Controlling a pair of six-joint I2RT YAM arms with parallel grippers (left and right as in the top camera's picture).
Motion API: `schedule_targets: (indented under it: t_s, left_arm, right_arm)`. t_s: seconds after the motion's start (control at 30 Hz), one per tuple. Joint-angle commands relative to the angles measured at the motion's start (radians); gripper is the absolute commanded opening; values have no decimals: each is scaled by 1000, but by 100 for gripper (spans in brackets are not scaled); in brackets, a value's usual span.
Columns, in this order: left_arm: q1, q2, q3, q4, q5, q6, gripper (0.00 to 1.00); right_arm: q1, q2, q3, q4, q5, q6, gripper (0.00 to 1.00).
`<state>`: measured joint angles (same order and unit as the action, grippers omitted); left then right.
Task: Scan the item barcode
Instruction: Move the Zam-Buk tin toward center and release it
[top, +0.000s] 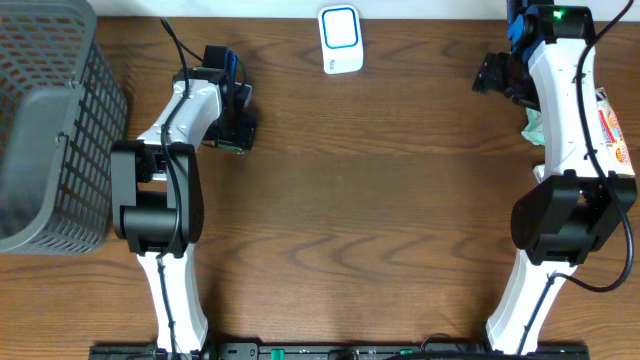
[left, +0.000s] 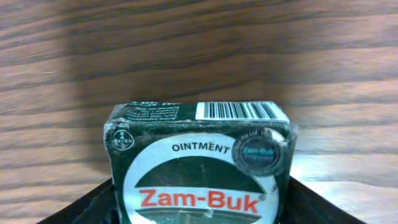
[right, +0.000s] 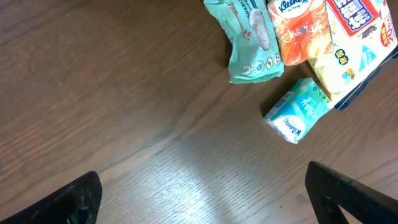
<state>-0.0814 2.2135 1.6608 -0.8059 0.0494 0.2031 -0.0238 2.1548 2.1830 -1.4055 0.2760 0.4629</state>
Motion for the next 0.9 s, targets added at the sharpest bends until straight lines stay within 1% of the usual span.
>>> schedule_targets:
  t_s: [0.0,0.07,0.17,0.23,0.37,0.47,0.5,0.53,0.57,0.7,0.73,0.8,0.83,0.87]
  left_arm:
    - [-14,17,-15,-26,184,-5,69]
    - [-31,13,-15,-39,229,-45,69]
    - [-94,-2,-14,-53,327,-56,69]
    - [-145,-12,-13,-51,334,-95,68]
    - [-322,-31,10,-52,332,-186,68]
    - [-409,-40,54,-40,332,-279,70]
    - [-441,-48,87,-35,332,-329,70]
    - [-465,-62,121,-30,333,-367,84]
    - [-474,-76,141,-26,332,-378,88]
    - [-459,-143,190,-24,330,-377,91]
    - [-426,-188,190,-35,291,-377,94]
    - [-379,-225,190,-82,200,-378,95]
    - [-339,-244,190,-133,117,-378,96]
    - [-314,-252,190,-166,71,-378,97]
  right_arm:
    - [-1,-22,6,-1,2,0,99]
    - [-1,-22,6,-1,2,0,99]
    - [-1,-22,6,-1,2,0,99]
    - [-1,-22,6,-1,2,0,99]
    - [-1,-22,6,-1,2,0,99]
    - [-1,-22,6,-1,2,0,99]
    - [-1,-22,6,-1,2,0,99]
    - [-1,-22,6,-1,2,0,99]
    - [-1,-22,6,-1,2,0,99]
    - [-1,-22,6,-1,2,0,99]
    - [-1,-22,6,-1,2,0,99]
    - [-1,-22,6,-1,2,0,99]
    - [-1,-22,6,-1,2,0,99]
    - [-1,-22,6,-1,2,0,99]
